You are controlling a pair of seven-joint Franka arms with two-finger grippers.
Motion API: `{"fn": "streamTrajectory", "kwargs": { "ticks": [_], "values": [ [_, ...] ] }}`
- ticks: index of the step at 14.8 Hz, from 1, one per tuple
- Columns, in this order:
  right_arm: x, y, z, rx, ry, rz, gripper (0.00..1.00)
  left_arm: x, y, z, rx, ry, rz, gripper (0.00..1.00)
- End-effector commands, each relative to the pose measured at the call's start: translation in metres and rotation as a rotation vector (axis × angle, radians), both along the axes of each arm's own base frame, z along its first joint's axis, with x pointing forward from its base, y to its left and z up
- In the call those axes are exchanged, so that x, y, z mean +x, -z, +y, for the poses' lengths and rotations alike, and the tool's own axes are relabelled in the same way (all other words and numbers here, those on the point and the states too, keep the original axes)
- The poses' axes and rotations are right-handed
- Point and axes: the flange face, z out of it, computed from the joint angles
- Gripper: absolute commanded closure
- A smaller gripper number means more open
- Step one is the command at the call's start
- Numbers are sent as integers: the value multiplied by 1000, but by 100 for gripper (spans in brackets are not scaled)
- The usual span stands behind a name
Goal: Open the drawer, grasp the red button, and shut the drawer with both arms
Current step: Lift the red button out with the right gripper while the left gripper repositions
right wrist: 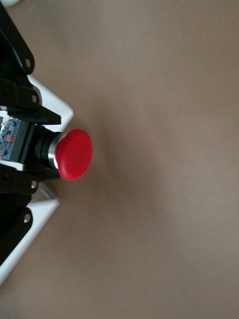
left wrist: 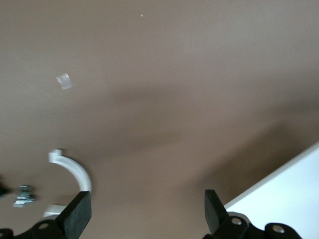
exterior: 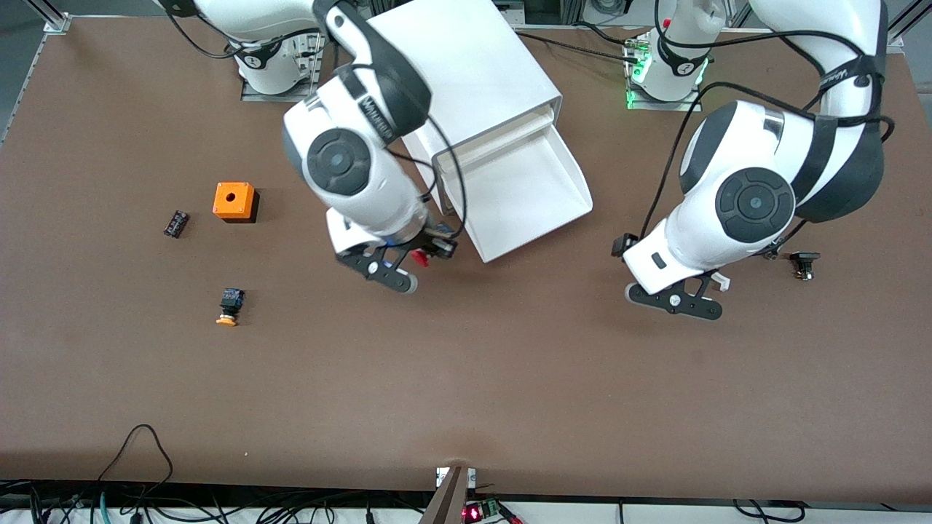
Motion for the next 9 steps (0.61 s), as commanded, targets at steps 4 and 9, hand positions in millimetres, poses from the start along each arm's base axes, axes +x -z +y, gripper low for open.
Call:
{"fn": "streamTrajectory", "kwargs": {
  "ticks": [4,9],
  "values": [
    [47,38,-136,46,-391,32,100,-19,72,-36,1,-348,-28,0],
    [66,89,-229,4,-545,51,100,-70,129,-108,9,-521,-79,0]
  ]
}}
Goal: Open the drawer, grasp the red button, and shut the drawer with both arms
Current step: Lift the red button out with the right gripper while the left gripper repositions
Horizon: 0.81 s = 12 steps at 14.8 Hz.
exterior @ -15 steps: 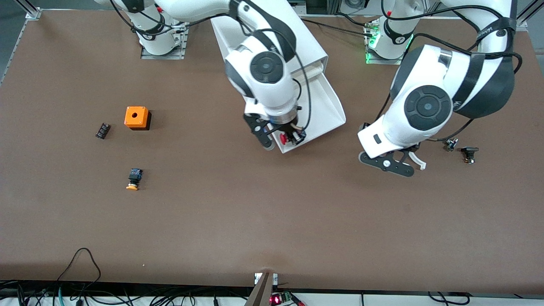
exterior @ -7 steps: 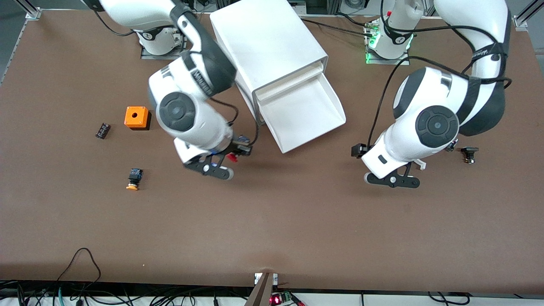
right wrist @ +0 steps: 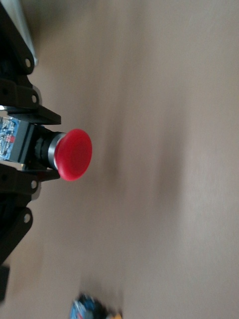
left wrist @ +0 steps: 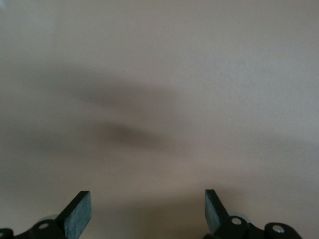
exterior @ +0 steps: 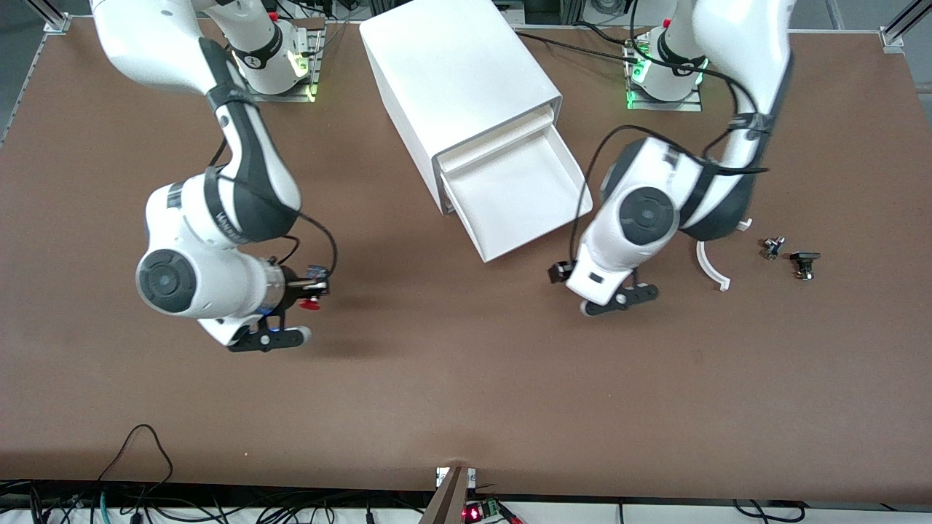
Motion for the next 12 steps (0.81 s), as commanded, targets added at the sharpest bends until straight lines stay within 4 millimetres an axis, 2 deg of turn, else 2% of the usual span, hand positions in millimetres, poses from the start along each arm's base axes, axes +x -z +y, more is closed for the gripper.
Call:
{"fn": "streamTrajectory", "kwargs": {
  "ticks": [1,4,6,8,10,12],
  "values": [
    [-7,24,-34,-14,-77,4,100,-29,9,-28,2,-75,-21,0],
    [-12,71,-68,-21,-113,-13,100,-52,21,-52,30,-135,-1,0],
    [-14,96,-88,-19,-113,-27,100,-71,29,-72,50,-177,11,0],
    [-14,110,-105,-19,-92,-28,100,-93,32,-97,62,-182,16,0],
    [-10,121,-124,-5,-54,-31,100,-102,36,-101,74,-163,29,0],
    [-7,135,-131,-2,-39,-40,100,-119,34,-114,79,-120,65,0]
  ]
}}
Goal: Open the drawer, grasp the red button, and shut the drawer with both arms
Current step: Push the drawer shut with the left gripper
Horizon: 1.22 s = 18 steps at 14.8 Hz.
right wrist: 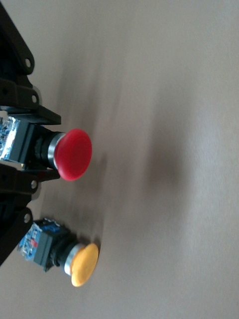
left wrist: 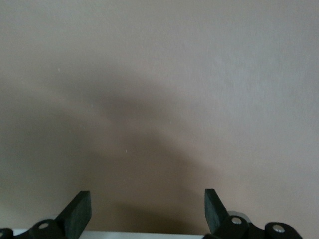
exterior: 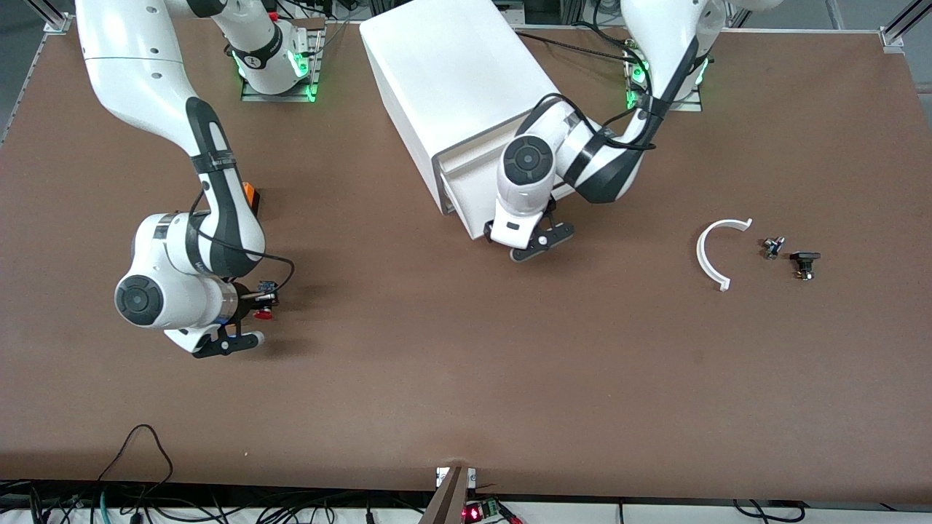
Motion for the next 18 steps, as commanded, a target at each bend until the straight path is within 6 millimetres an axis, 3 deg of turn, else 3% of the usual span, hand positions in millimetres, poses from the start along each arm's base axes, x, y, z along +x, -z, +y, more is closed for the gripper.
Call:
{"fn": "streamTrajectory", "kwargs": {
  "ticks": [1,4,7,8,9,10,13,16,18],
  "values": [
    [2,17,-9,32,14,-19,100,-24,-7,-8,11,29,42,0],
    [1,37,-11,58,49,1,100,-43,-4,-24,6,67,62,0],
    [2,43,-9,56,58,0,100,-61,-5,-40,-7,100,81,0],
    [4,43,-10,56,57,-10,80,-68,-4,-44,-9,113,89,0],
    [6,41,-10,55,58,-25,46,-71,-4,-47,-14,130,94,0],
    [9,36,-6,56,52,-31,3,-75,-4,-49,-17,147,99,0],
    [13,16,-4,67,45,-27,0,-87,-3,-55,-9,175,127,0],
    [14,-30,-5,75,33,-43,0,-91,-3,-55,-2,170,159,0],
    [12,-70,-10,42,17,-83,0,-90,-4,-55,-19,180,170,0]
  ]
}}
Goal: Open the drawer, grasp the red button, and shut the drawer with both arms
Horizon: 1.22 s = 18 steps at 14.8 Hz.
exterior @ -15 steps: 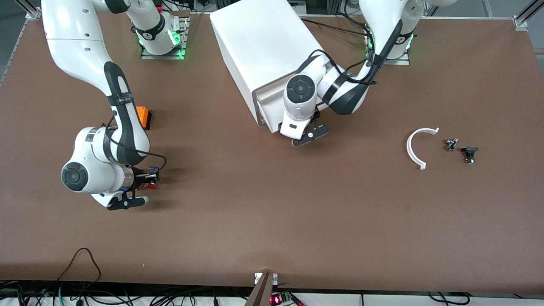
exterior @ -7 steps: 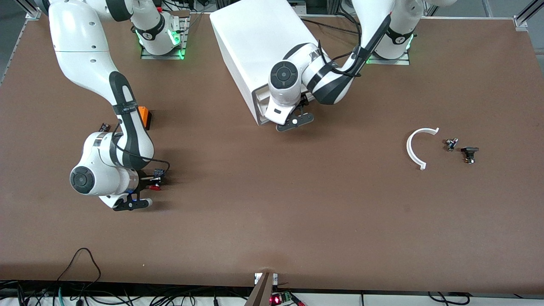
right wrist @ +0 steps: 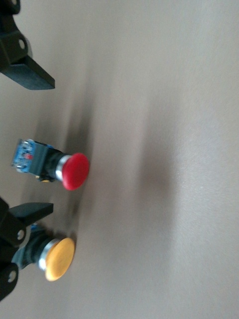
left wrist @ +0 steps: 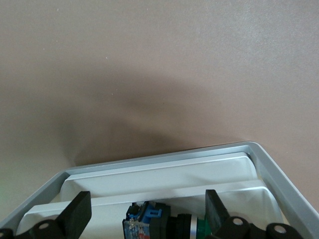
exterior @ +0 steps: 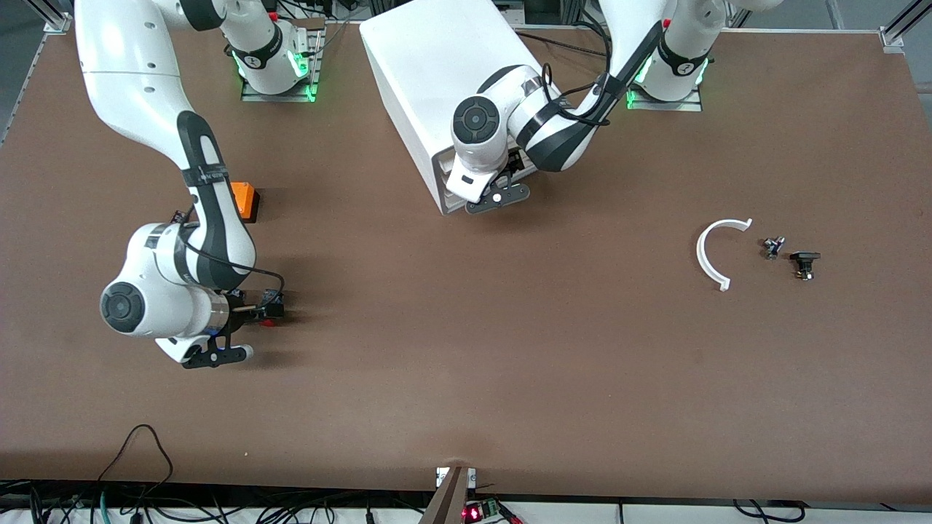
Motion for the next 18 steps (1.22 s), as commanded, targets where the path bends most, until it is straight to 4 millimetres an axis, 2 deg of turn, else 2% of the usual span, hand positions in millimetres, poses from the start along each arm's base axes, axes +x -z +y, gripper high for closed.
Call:
{"fn": "streamTrajectory", "kwargs": {
  "ticks": [1,5,9,11,14,16,18],
  "values": [
    [-10,-63,-10,-17,-3,-26,0,-10,-4,5,-12,30,44,0],
    [-29,-133,-20,-161,78,-7,0,-9,-7,3,-16,31,40,0],
    [-57,-217,-21,-141,132,-16,0,-16,-9,-3,-23,46,43,0],
    [-70,-253,-27,-119,142,-33,0,-17,-9,-3,-21,46,45,0],
    [-89,-295,-36,-101,156,-55,0,-10,-14,1,-23,39,42,0],
    [-102,-320,-37,-97,279,-65,0,7,-31,11,-32,27,35,0],
    [-114,-335,-29,-99,303,-55,0,26,-54,24,-38,77,55,0]
  ]
}}
